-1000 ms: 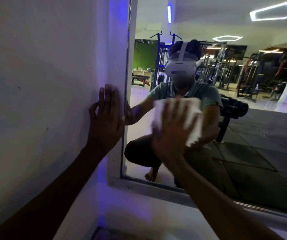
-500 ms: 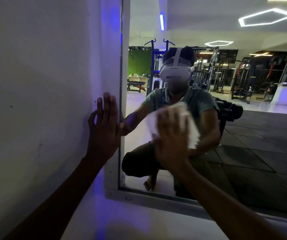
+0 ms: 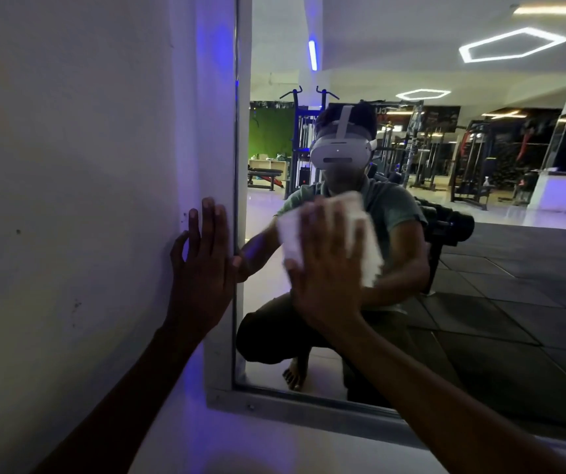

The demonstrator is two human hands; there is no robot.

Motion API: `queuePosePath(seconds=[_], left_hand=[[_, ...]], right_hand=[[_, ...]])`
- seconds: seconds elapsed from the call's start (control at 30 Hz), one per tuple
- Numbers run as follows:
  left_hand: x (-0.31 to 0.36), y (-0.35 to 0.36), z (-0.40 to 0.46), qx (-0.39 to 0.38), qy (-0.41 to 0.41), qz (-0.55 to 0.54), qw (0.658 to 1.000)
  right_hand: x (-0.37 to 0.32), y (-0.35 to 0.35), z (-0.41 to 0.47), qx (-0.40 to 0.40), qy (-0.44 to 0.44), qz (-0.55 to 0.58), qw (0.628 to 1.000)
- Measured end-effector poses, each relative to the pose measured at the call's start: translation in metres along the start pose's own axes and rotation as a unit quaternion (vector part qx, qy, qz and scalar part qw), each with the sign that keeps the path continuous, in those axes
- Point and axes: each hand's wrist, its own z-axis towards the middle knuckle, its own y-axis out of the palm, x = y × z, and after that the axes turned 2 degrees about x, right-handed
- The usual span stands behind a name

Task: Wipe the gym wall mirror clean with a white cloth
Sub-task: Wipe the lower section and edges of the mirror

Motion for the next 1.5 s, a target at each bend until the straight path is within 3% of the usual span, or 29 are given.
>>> queuePosePath(seconds=[0.07, 0.13, 0.27, 0.43, 0.53, 0.63, 0.77, 0.9, 0.97, 1.07, 1.17, 1.33, 1.43, 1.5], left_hand=[[-0.003, -0.002, 0.000, -0.006, 0.012, -0.008, 1.000], [-0.003, -0.002, 0.001, -0.008, 0.009, -0.001, 1.000], [0.004, -0.002, -0.001, -0.005, -0.021, 0.005, 1.000], [0.006, -0.003, -0.001, -0.018, -0.025, 0.028, 0.999], [0.005, -0.005, -0.002, -0.022, -0.019, 0.031, 0.999], [0.003, -0.005, -0.002, -0.016, -0.013, 0.040, 0.999], [0.000, -0.003, -0.001, -0.018, -0.010, 0.046, 0.999], [-0.006, -0.001, 0.002, -0.015, 0.010, 0.059, 0.998], [-0.008, -0.001, 0.003, -0.016, 0.012, 0.065, 0.998], [-0.007, -0.006, 0.003, -0.023, 0.013, 0.062, 0.998], [-0.004, -0.019, 0.008, 0.003, 0.025, 0.024, 0.999], [-0.005, -0.044, 0.094, 0.052, 0.033, -0.014, 0.998], [-0.010, -0.035, 0.124, 0.064, 0.021, -0.046, 0.997], [-0.017, -0.024, 0.123, 0.072, 0.028, -0.061, 0.995]], right_hand=[[0.004, -0.002, 0.010, -0.022, -0.099, 0.013, 0.995], [0.033, -0.012, 0.008, -0.013, -0.127, 0.016, 0.992], [0.082, -0.023, -0.049, 0.007, -0.011, -0.007, 1.000], [0.041, -0.012, -0.061, 0.017, 0.062, 0.012, 0.998], [0.018, -0.007, -0.024, -0.014, -0.062, 0.059, 0.996], [0.052, -0.017, -0.003, -0.021, -0.141, 0.037, 0.989], [0.115, -0.044, -0.006, 0.010, -0.005, -0.049, 0.999], [0.069, -0.034, 0.020, 0.035, 0.085, -0.114, 0.989], [0.027, -0.023, 0.048, 0.046, 0.048, -0.086, 0.994], [-0.019, -0.013, 0.077, 0.013, -0.095, -0.039, 0.995], [0.008, -0.017, 0.094, 0.017, -0.186, -0.016, 0.982], [0.109, -0.058, 0.088, 0.071, 0.030, -0.084, 0.993], [0.070, -0.048, 0.102, 0.101, 0.117, -0.106, 0.982], [0.027, -0.033, 0.127, 0.116, 0.074, -0.075, 0.988]])
